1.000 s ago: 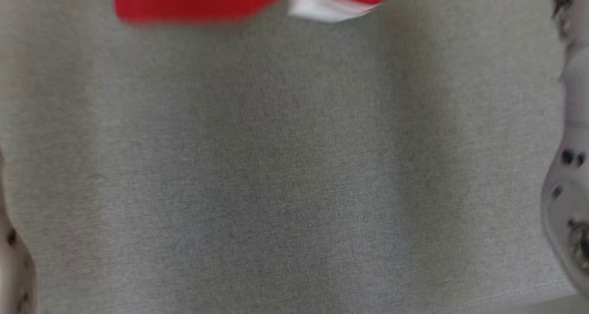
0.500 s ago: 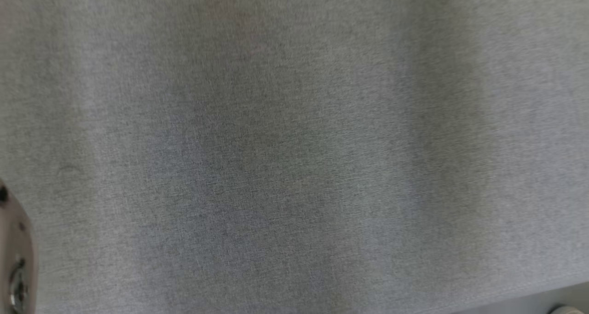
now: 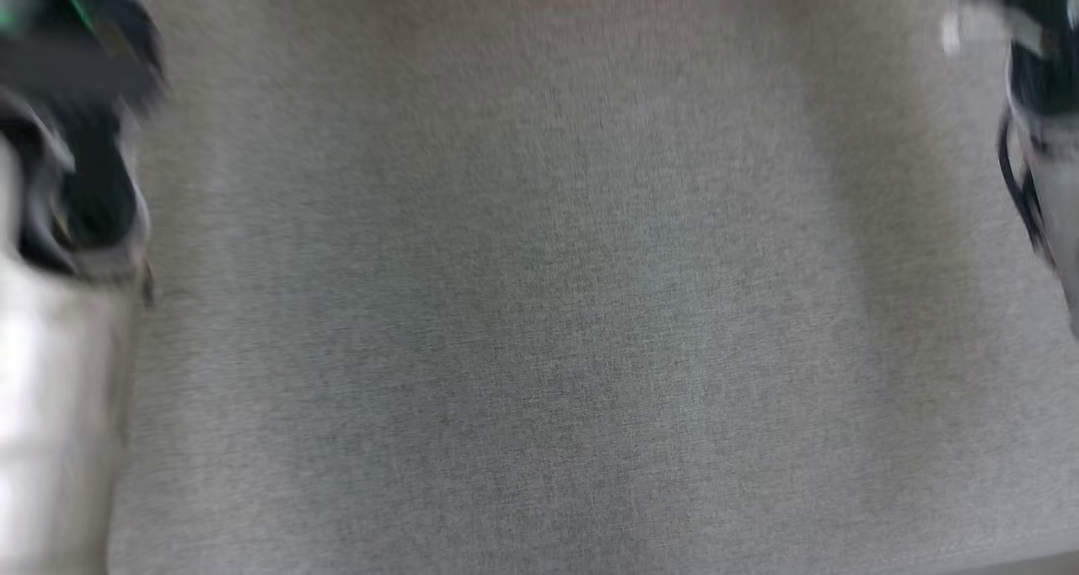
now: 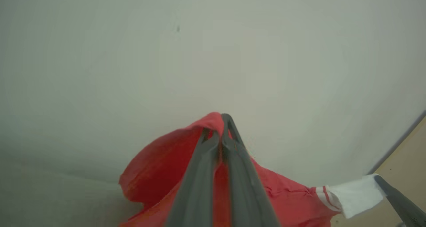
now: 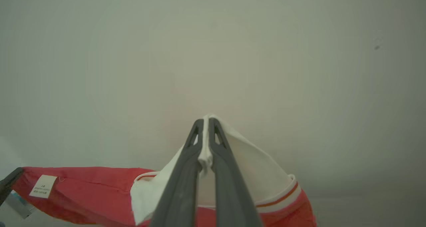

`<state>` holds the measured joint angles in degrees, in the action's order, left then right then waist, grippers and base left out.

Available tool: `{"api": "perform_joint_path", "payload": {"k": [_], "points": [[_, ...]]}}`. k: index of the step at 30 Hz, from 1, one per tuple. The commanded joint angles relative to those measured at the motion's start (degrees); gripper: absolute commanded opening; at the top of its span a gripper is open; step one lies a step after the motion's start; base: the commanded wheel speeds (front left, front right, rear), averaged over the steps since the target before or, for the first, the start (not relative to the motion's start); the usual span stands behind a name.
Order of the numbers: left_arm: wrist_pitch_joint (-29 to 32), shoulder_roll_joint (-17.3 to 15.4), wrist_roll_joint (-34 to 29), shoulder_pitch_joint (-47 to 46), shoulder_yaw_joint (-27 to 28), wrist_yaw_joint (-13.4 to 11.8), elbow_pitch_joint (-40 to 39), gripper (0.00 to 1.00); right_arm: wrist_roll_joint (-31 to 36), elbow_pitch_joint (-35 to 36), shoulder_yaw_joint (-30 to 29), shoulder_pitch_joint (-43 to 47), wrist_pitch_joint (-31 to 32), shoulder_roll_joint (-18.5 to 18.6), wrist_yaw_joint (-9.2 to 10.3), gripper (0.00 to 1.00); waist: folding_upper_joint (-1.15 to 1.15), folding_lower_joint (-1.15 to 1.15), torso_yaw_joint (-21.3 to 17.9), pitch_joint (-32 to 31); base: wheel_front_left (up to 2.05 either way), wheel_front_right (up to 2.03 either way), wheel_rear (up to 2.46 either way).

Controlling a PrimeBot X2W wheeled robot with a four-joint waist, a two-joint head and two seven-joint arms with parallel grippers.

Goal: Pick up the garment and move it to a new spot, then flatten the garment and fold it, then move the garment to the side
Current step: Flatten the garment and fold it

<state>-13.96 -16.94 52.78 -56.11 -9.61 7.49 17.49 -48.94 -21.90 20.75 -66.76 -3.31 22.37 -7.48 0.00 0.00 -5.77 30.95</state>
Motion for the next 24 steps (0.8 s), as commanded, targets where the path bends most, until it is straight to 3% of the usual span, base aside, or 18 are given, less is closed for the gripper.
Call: {"api": "perform_joint_path", "payload": {"k": [1, 7, 11, 17, 20, 24], "points": [[0.1, -0.3, 0.8, 2.2, -0.3, -0.1, -1.0, 0.00, -1.0, 1.3, -0.3, 2.2, 1.1, 1.9, -0.01, 0.00, 0.00, 0.00, 1.5, -4.1, 0.00, 0.00, 0.00], [1.3, 0.1, 4.4, 17.8, -2.1, -0.2, -5.4, 0.00, -4.2, 9.1, -1.0, 18.4, 9.9, 7.7, -0.02, 0.00, 0.00, 0.00, 2.4, -11.2, 0.00, 0.00, 0.00], [1.2, 0.6, 6.9, 28.7, -1.3, -1.6, -8.6, 0.00, -3.5, 13.2, -4.4, 30.0, 15.4, 8.7, -0.02, 0.00, 0.00, 0.00, 2.6, -15.4, 0.00, 0.00, 0.00], [1.9, 2.0, 9.5, 43.1, -2.8, -3.3, -12.7, 0.00, 1.1, 17.9, -13.9, 47.2, 22.9, 5.5, -0.01, 0.00, 0.00, 0.00, 2.8, -21.1, 0.00, 0.00, 0.00], [2.0, 2.2, 8.6, 49.8, -4.4, -4.4, -13.6, 0.00, 7.0, 22.0, -20.8, 57.4, 29.0, 0.9, -0.02, 0.00, 0.00, 0.00, 2.9, -23.8, 0.00, 0.00, 0.00], [2.1, 2.8, 8.1, 52.9, -5.7, -5.2, -13.8, 0.00, 11.7, 26.3, -24.4, 63.6, 35.1, -2.8, -0.02, 0.00, 0.00, 0.00, 2.8, -25.2, 0.00, 0.00, 0.00]]}}
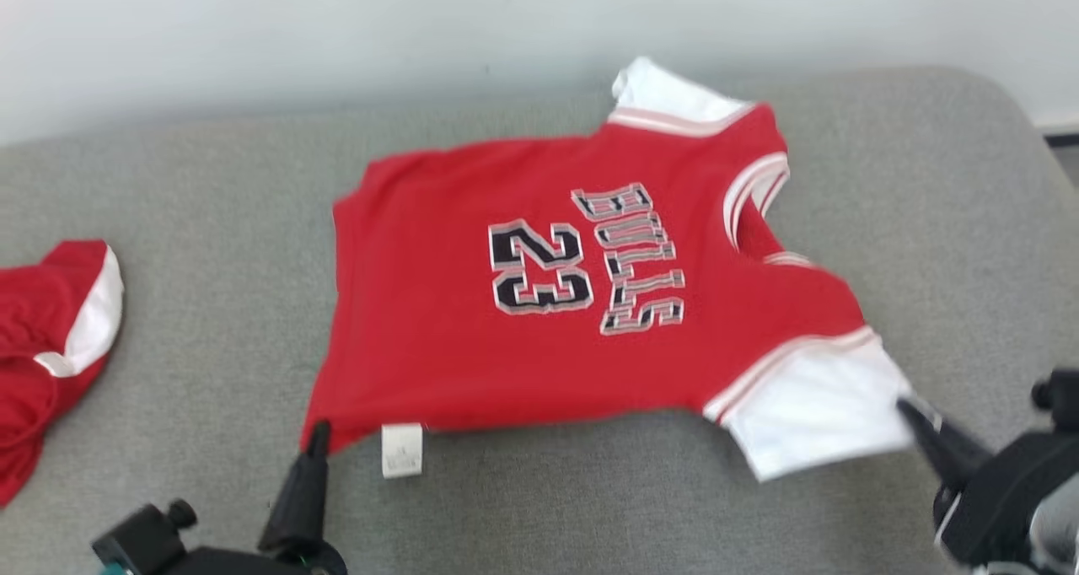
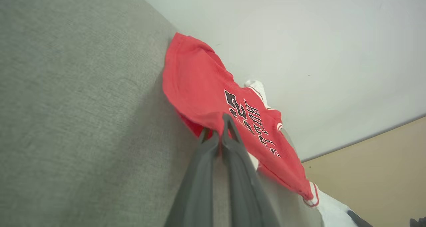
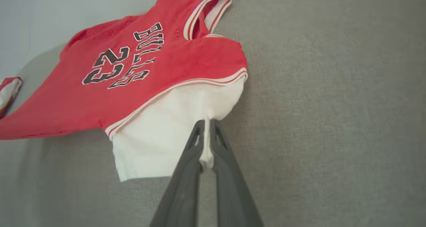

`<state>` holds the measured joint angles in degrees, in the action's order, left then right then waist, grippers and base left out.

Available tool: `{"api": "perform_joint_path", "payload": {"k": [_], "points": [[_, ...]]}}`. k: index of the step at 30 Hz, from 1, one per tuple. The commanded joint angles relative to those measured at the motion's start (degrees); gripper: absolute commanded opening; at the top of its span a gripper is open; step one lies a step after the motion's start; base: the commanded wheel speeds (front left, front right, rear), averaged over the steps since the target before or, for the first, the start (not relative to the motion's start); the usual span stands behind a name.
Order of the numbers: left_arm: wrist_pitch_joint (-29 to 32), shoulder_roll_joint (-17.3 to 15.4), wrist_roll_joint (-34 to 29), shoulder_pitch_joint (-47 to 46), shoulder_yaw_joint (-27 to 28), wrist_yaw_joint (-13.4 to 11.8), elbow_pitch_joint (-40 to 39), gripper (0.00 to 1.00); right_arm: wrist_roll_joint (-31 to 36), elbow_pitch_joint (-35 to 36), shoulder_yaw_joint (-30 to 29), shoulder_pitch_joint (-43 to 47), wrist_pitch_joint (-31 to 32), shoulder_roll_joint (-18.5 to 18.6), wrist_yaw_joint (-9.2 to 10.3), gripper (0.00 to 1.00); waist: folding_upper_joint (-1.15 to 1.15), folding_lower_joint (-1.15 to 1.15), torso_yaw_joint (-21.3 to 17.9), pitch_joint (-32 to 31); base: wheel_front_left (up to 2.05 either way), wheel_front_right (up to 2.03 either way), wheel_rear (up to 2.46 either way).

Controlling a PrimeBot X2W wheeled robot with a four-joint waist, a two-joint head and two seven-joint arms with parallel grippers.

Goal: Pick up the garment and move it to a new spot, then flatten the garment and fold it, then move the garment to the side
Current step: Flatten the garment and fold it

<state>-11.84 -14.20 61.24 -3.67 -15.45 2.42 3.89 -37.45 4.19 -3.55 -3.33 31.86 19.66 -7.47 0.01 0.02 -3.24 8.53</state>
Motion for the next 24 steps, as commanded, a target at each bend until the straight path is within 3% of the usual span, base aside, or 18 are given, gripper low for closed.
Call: {"api": "perform_joint_path", "payload": {"k": [1, 6, 12, 18, 24], "points": [[0.1, 0.2, -0.4, 1.2, -0.3, -0.4, -0.2, 0.00, 1.3, 1.6, -0.9, 2.0, 2.2, -1.4, -0.02, 0.00, -0.01, -0.02, 0.2, -3.3, 0.00, 0.00, 0.00], [0.9, 0.6, -0.4, 4.4, -1.7, -2.0, 0.6, 0.00, 6.3, 6.7, -3.1, 8.7, 12.2, -5.7, -0.03, 0.00, -0.01, -0.02, -0.2, -5.5, 0.00, 0.00, 0.00], [5.8, -1.2, -0.3, 8.2, -4.2, -4.6, 1.9, 0.00, 10.2, 9.5, -4.0, 13.8, 20.4, -7.9, -0.03, 0.00, -0.01, -0.02, -0.2, -7.5, 0.00, 0.00, 0.00], [8.0, -2.4, -0.3, 10.3, -5.1, -5.9, 1.3, 0.00, 11.1, 11.7, -5.2, 16.8, 24.5, -9.7, -0.03, 0.00, -0.01, -0.02, 0.3, -8.4, 0.00, 0.00, 0.00], [8.5, -2.8, -0.4, 10.7, -5.2, -6.3, 0.8, 0.00, 11.7, 13.4, -6.3, 16.2, 24.0, -10.2, -0.03, 0.00, -0.01, -0.02, 0.5, -8.5, 0.00, 0.00, 0.00]]}}
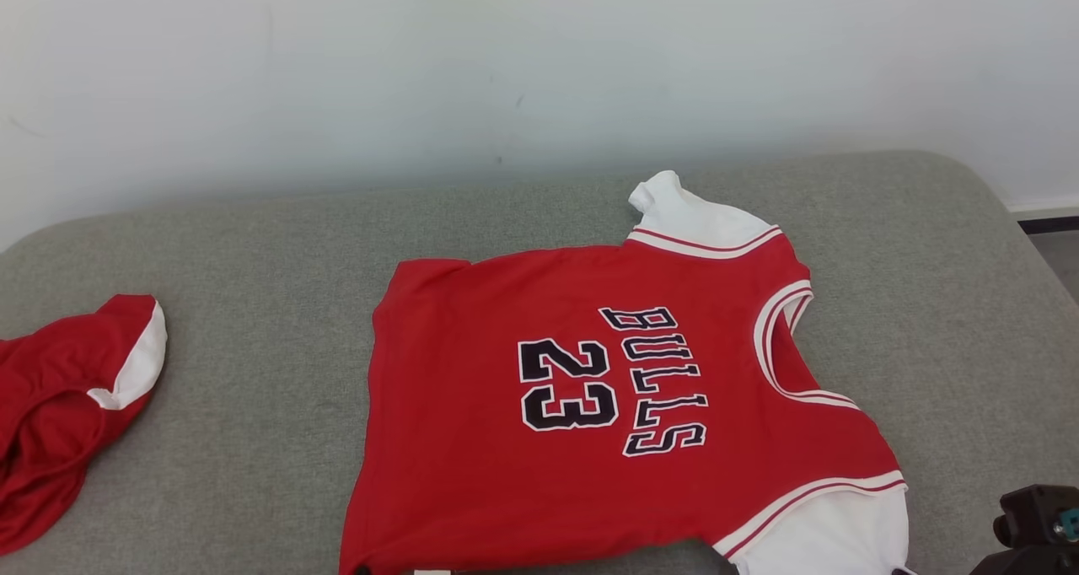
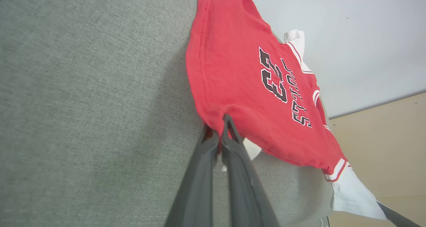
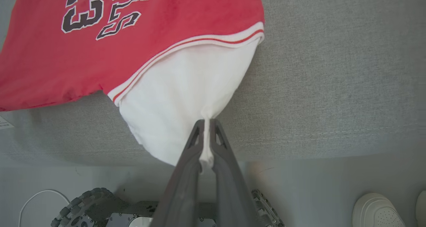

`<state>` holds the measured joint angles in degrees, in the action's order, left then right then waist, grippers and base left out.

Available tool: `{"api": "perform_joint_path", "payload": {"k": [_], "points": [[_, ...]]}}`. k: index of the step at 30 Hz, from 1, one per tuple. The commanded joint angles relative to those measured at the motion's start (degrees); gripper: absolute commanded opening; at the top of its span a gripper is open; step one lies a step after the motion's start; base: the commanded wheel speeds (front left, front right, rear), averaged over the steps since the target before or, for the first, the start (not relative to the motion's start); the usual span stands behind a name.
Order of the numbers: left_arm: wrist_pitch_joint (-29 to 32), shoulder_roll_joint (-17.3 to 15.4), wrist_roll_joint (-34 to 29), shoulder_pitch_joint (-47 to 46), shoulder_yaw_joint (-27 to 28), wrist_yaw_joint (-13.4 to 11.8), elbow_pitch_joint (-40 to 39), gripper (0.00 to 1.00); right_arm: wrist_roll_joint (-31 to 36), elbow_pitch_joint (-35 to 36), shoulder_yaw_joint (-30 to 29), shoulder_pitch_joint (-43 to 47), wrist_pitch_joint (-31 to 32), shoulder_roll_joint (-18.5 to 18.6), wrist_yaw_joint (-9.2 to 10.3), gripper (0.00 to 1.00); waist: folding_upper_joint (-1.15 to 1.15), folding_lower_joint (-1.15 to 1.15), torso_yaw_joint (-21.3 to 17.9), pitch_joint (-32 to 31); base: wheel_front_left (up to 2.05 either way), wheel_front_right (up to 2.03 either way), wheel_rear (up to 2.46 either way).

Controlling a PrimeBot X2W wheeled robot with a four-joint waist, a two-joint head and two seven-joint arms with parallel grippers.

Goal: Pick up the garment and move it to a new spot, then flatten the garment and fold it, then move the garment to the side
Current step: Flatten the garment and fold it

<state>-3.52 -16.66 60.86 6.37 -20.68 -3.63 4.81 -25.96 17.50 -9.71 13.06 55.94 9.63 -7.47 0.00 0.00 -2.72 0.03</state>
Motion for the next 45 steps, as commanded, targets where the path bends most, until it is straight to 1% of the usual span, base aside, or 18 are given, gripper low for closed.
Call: {"api": "perform_joint_path", "payload": {"k": [1, 4, 9, 12, 16, 17, 19, 21, 24, 26, 28, 31, 35, 40, 45], "points": [[0.2, -0.3, 0.0, 0.6, 0.0, -0.2, -0.2, 0.00, 0.1, 0.1, 0.1, -0.2, -0.2, -0.1, -0.03, 0.00, 0.00, 0.00, 0.0, 0.0, 0.00, 0.00, 0.00], [-0.6, 0.2, 0.4, 0.6, 0.4, 0.1, -0.6, 0.00, 0.2, 0.4, 0.2, -1.2, -2.8, 0.2, -0.03, 0.00, 0.00, 0.00, 0.0, 0.0, 0.00, 0.00, 0.00], [-0.5, 0.1, 0.8, -2.9, 1.1, 0.8, -1.5, 0.00, 0.4, -0.5, 1.8, -5.9, -9.9, 1.8, -0.02, 0.00, 0.00, 0.00, -0.3, 0.5, 0.00, 0.00, 0.00], [1.0, -0.9, 0.9, -8.2, 2.0, 1.2, -2.4, 0.00, 0.6, -1.8, 4.6, -12.8, -13.6, 4.1, -0.03, 0.00, 0.00, 0.00, -0.8, 1.5, 0.00, 0.00, 0.00], [4.1, -3.4, -0.5, -20.1, 3.4, 1.8, -1.8, 0.00, 0.6, -5.5, 10.4, -27.2, -18.9, 9.1, -0.02, 0.00, 0.00, 0.00, -1.8, 3.3, 0.00, 0.00, 0.00], [4.1, -3.4, -0.5, -20.1, 3.4, 1.8, -1.8, 0.00, 0.6, -5.5, 10.4, -27.2, -18.9, 9.1, -0.02, 0.00, 0.00, 0.00, -1.8, 3.3, 0.00, 0.00, 0.00], [5.9, -4.6, -0.3, -26.8, 4.6, 2.1, -0.3, 0.00, 0.7, -8.7, 13.8, -36.0, -22.4, 11.5, -0.02, 0.00, 0.00, 0.00, -2.5, 4.6, 0.00, 0.00, 0.00], [7.5, -5.8, -0.3, -33.9, 5.8, 2.0, 1.3, 0.00, 0.6, -13.0, 16.8, -45.3, -26.5, 12.5, -0.02, 0.00, 0.00, 0.00, -3.6, 6.1, 0.00, 0.00, 0.00], [9.0, -8.0, -2.5, -44.1, 6.7, 2.0, 3.6, 0.00, -0.5, -22.1, 17.9, -59.1, -32.2, 9.9, -0.03, 0.00, 0.00, 0.00, -5.4, 9.1, 0.00, 0.00, 0.00], [9.5, -8.8, -3.7, -50.3, 6.9, 1.9, 5.1, 0.00, 1.2, -27.4, 18.3, -68.0, -36.2, 9.1, -0.02, 0.00, 0.00, 0.00, -6.2, 11.6, 0.00, 0.00, 0.00], [9.2, -9.8, -5.5, -56.4, 6.9, 2.5, 6.4, 0.00, 3.5, -31.9, 20.4, -75.4, -40.0, 9.1, -0.03, 0.00, 0.00, 0.00, -6.7, 13.9, 0.00, 0.00, 0.00], [9.2, -11.1, -8.5, -64.3, 5.9, 3.5, 8.5, 0.00, 5.2, -38.2, 21.4, -85.6, -45.5, 10.1, -0.02, 0.00, 0.00, 0.00, -7.1, 17.5, 0.00, 0.00, 0.00], [8.5, -10.3, -9.2, -72.9, 6.7, 3.6, 10.8, 0.00, 5.6, -45.2, 22.0, -94.5, -49.9, 11.4, -0.02, 0.00, 0.00, 0.00, -6.8, 21.2, 0.00, 0.00, 0.00], [7.4, -9.6, -10.3, -79.5, 6.8, 3.8, 13.8, 0.00, 5.1, -52.0, 19.7, -100.4, -53.0, 11.9, -0.02, 0.00, 0.00, 0.00, -5.7, 25.9, 0.00, 0.00, 0.00], [2.5, -8.8, -12.2, -83.9, 7.5, 3.3, 16.8, 0.00, 7.5, -57.5, 16.3, -104.9, -59.0, 11.3, -0.01, 0.00, 0.00, 0.00, -5.0, 30.4, 0.00, 0.00, 0.00]]}}
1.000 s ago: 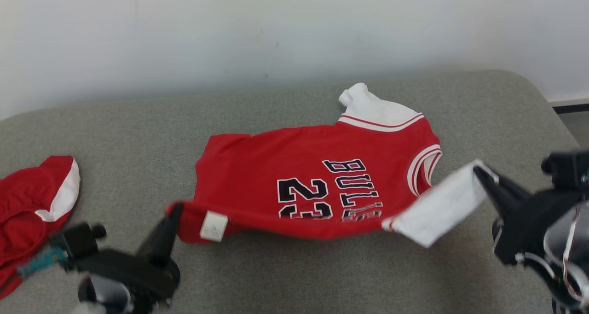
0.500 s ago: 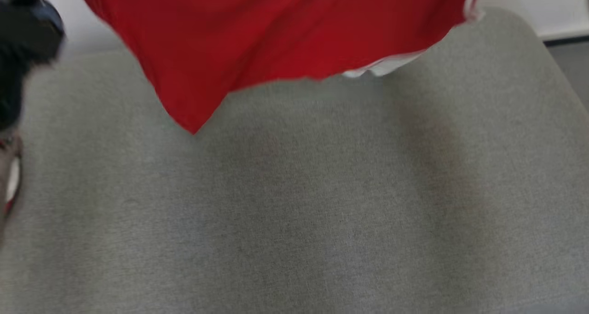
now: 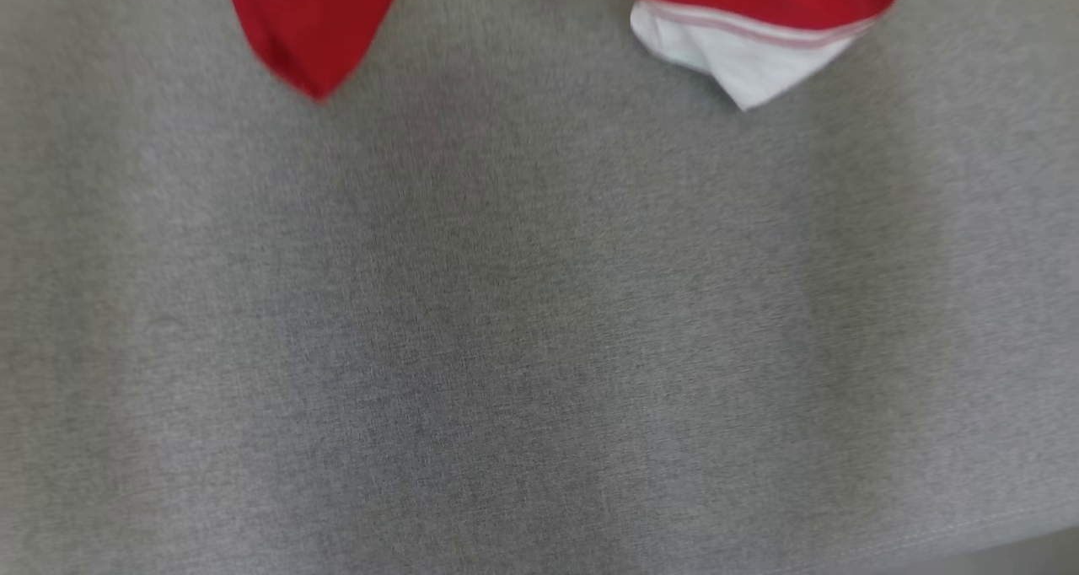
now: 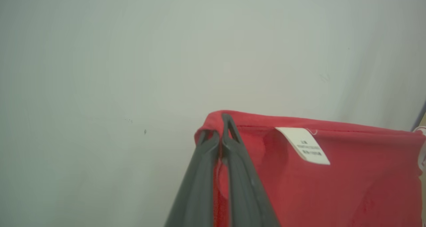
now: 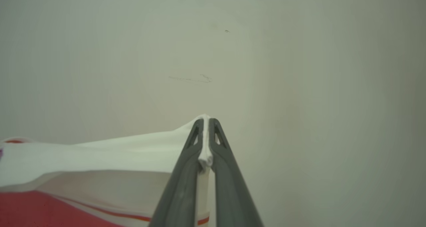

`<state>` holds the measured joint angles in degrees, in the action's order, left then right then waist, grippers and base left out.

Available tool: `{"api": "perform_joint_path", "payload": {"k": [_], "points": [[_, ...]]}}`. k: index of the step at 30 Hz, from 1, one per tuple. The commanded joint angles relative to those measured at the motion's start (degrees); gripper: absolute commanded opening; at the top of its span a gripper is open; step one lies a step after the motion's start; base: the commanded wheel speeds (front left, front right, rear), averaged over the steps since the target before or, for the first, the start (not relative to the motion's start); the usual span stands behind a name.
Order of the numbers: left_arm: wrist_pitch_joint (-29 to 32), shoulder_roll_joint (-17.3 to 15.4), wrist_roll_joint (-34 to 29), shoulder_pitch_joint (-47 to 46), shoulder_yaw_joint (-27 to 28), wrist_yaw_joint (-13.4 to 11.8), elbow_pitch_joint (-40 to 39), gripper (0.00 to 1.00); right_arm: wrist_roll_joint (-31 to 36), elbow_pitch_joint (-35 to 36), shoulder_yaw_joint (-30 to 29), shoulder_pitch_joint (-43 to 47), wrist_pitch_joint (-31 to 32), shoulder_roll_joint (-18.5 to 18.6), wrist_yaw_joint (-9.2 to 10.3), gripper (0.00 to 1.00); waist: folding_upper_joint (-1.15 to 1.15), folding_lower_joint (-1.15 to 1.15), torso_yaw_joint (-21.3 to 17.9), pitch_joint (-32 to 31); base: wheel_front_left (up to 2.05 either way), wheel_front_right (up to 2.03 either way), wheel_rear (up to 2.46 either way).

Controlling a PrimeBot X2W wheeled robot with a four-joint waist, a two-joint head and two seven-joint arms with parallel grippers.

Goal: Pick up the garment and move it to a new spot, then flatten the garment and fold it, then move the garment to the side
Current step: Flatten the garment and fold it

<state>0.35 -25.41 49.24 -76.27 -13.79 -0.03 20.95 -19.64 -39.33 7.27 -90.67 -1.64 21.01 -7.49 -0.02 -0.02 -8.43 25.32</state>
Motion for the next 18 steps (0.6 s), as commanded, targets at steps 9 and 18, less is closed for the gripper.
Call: {"api": "perform_joint_path", "payload": {"k": [9, 18], "points": [[-14.0, 1.6, -6.9, -10.7, 1.4, 0.9, 3.1, 0.00, 10.7, -2.4, -6.2, -11.7, -12.9, -2.3, 0.08, 0.00, 0.02, 0.02, 1.7, 11.4, 0.00, 0.00, 0.00], [-15.6, 5.4, -11.9, -7.9, 4.1, 4.4, 2.1, 0.00, 14.9, 3.0, -4.0, -8.3, -13.6, -3.1, 0.07, 0.00, 0.02, 0.02, 3.1, 17.2, 0.00, 0.00, 0.00]]}}
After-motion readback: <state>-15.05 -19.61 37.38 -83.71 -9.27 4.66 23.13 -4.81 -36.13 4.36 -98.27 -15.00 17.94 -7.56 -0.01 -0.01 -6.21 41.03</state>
